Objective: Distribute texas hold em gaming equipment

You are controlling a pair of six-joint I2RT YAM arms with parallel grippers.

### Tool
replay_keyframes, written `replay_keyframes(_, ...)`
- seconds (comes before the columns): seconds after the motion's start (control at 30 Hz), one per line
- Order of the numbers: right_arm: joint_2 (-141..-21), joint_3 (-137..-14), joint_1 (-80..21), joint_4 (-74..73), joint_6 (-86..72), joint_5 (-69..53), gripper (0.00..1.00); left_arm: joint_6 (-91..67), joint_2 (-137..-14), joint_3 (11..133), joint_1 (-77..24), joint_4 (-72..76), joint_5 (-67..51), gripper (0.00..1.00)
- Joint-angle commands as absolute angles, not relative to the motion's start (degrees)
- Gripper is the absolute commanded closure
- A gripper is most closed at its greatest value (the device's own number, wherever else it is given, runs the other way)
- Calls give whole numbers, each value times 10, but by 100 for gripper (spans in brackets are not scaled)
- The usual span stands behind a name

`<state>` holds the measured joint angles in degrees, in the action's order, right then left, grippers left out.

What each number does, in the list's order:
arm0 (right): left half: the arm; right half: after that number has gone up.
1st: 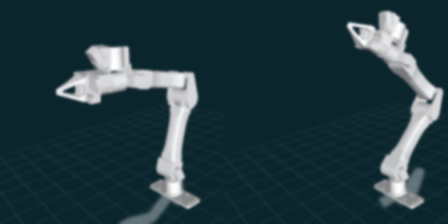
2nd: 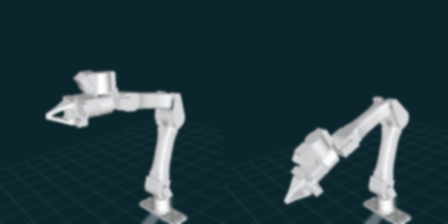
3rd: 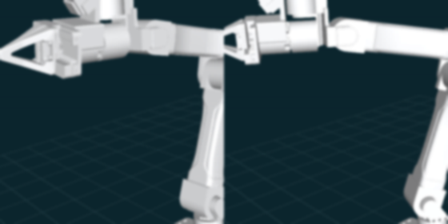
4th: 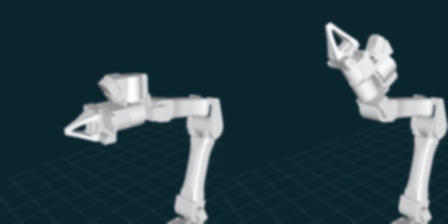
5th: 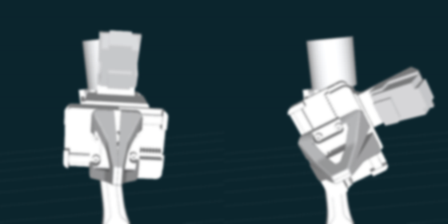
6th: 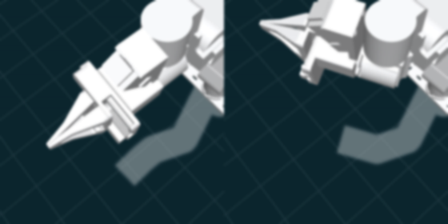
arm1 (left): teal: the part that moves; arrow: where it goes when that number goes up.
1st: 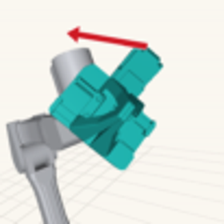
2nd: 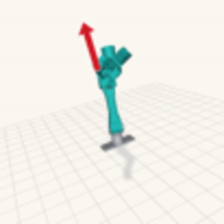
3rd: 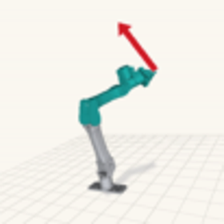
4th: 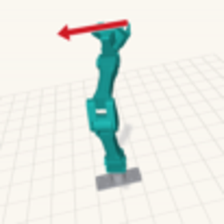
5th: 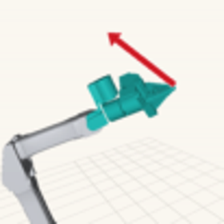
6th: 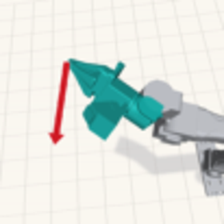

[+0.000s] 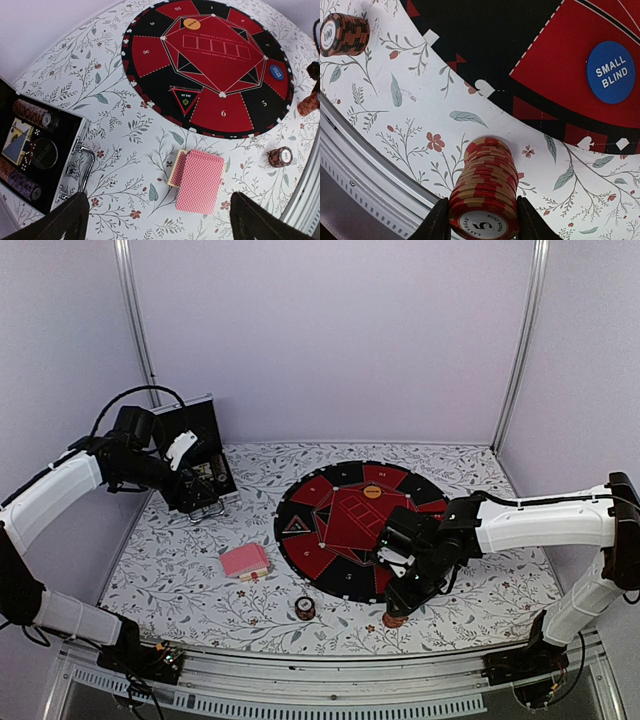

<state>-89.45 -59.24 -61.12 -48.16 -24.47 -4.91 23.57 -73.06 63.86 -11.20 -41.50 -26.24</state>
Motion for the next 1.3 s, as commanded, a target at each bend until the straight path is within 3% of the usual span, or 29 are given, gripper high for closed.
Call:
replay_keyframes(0.0,-891,-595,-616,-481,-244,-36,69,239,-719,655,-119,-422,-258,0)
replay_keyframes(0.27,-887,-630,-615,-514,-238,7,78,240,-717,655,-118,-422,-256,0)
replay_keyframes(0.67,-892,-725,-534,-514,-203,26,80,244,-712,657,-118,-425,-252,0)
replay_keyframes(1.27,-1177,-990,-316,-403,-145,49,79,236,-722,650,-119,-420,-256,0)
